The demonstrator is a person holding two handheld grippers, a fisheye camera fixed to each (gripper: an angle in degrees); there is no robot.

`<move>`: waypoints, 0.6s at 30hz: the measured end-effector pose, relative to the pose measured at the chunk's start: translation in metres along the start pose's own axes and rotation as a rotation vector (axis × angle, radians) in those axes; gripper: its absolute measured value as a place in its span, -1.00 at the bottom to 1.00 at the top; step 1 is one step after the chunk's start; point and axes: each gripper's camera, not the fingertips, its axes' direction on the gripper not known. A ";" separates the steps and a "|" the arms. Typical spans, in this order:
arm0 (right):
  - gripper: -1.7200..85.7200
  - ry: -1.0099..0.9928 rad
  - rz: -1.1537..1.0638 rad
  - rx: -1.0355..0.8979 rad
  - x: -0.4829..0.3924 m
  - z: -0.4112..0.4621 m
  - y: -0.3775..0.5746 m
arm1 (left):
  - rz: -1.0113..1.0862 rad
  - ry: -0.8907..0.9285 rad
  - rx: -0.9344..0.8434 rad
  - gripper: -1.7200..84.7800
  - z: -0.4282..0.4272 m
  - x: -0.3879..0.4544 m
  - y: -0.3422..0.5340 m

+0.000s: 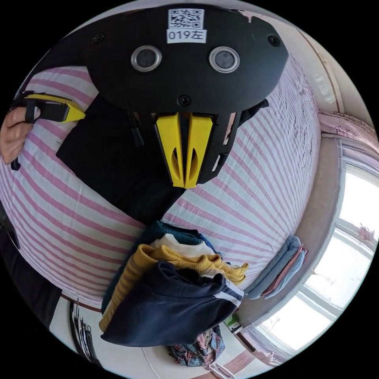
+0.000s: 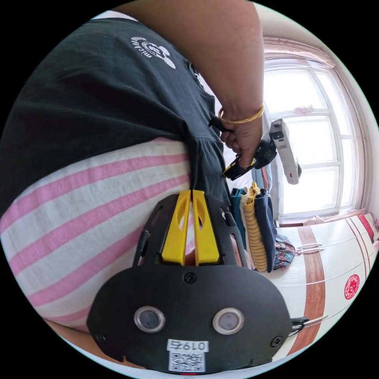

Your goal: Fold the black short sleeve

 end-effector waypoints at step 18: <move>-0.92 -0.066 0.098 -0.012 0.017 0.017 0.019 | 0.036 0.238 0.039 -0.88 0.014 -0.012 -0.044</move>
